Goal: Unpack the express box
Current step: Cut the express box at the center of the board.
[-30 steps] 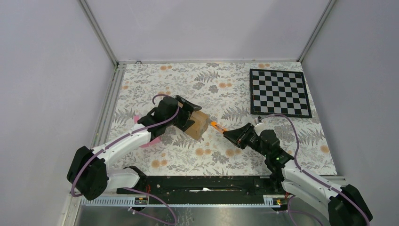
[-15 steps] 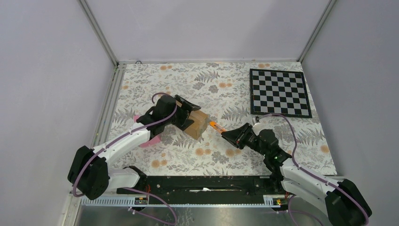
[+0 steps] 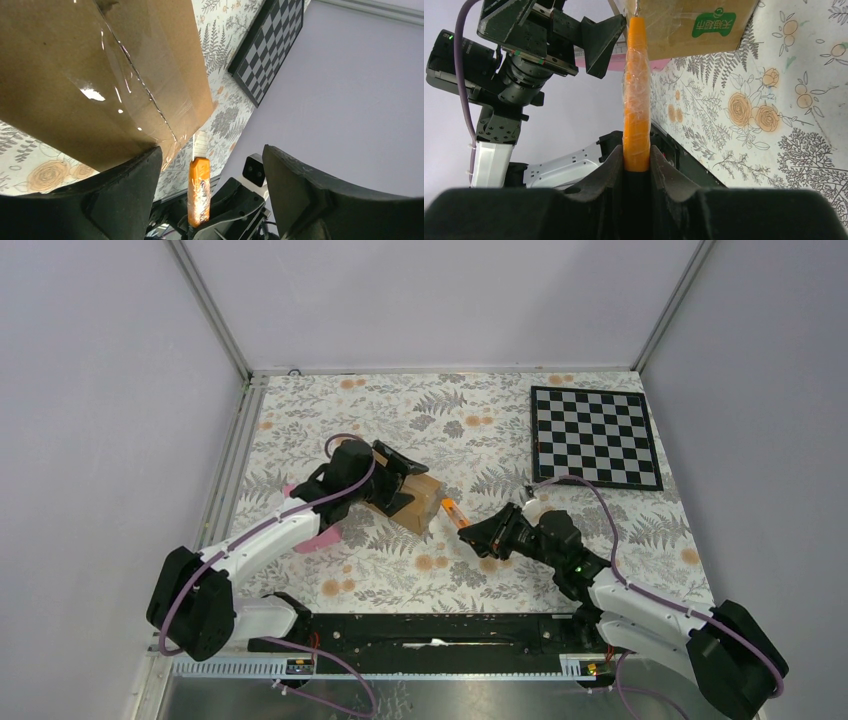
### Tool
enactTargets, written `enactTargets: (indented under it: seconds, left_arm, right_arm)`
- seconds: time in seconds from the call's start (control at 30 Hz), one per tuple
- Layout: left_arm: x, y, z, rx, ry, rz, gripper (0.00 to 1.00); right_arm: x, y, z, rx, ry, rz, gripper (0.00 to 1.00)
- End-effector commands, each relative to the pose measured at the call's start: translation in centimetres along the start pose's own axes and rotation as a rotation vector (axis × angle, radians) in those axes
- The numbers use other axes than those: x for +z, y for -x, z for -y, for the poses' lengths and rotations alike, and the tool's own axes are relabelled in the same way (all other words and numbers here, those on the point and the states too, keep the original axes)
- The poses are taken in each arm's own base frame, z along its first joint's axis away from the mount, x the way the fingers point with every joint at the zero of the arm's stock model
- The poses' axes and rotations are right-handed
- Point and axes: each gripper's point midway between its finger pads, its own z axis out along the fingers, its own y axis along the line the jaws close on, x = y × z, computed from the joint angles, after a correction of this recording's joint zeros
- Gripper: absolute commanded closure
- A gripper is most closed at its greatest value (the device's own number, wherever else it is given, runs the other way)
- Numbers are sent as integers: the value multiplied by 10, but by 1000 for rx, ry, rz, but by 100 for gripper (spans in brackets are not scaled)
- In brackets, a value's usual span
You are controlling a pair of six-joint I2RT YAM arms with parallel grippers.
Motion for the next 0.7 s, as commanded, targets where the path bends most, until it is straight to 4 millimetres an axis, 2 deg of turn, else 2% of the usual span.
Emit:
enactTargets:
  seconds: [0.0,0.3,0.67]
  left_arm:
    - [-6,6,-27,47,111,-9,18]
    - [-14,14,-34,106,152,-57,16]
    - [-16,5,-28,125,123,-114,16]
  right_arm:
    - [-5,-21,-43,-80,121,-123,100]
    - [-8,-37,-60,-107,143,-244,100]
    - [-1,-37,-52,-11,179,-250,100]
